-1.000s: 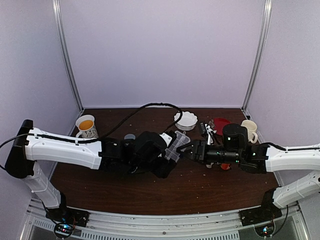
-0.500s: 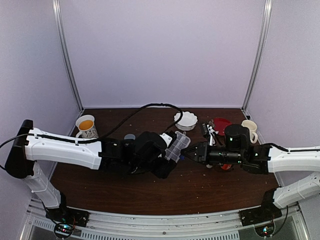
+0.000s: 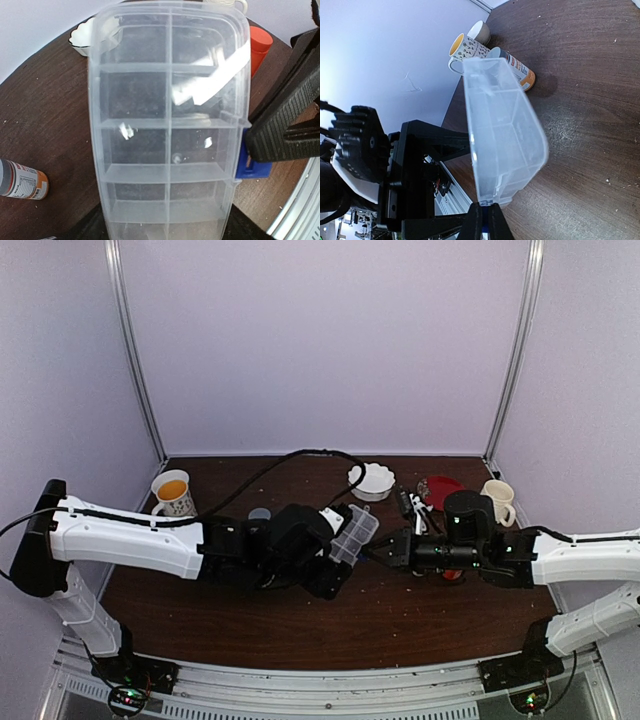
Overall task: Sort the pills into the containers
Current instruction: Open the pill container.
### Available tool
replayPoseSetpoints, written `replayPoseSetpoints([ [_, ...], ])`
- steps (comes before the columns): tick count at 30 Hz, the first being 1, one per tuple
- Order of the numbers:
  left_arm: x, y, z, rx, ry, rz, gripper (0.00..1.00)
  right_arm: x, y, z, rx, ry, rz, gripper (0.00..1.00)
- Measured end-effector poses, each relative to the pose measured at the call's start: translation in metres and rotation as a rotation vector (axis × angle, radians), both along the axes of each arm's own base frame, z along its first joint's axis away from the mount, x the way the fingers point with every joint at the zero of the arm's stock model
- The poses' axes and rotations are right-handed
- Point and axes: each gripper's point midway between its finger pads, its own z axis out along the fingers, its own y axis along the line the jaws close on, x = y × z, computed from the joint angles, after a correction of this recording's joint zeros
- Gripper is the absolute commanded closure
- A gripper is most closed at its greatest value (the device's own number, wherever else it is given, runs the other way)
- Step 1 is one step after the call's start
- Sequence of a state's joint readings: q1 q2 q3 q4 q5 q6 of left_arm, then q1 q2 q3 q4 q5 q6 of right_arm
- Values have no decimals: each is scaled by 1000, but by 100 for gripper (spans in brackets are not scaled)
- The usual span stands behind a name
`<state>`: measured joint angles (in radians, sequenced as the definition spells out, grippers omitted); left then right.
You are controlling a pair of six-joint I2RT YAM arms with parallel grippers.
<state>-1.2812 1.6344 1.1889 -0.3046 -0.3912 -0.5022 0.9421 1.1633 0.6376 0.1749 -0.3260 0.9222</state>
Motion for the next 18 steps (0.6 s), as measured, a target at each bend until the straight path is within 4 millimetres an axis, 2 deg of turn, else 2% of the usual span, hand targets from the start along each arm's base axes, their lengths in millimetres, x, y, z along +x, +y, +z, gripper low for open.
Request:
replayPoseSetpoints([
  [3,1,1,0,2,-2,3,9,-1,0,-2,-6,5,7,100],
  [8,2,2,0,5,-8,11,3,-2,1,-4,-10,11,12,100],
  [18,1,-1,-4,-12,32,0,3,-1,4,-5,-15,20,18,100],
])
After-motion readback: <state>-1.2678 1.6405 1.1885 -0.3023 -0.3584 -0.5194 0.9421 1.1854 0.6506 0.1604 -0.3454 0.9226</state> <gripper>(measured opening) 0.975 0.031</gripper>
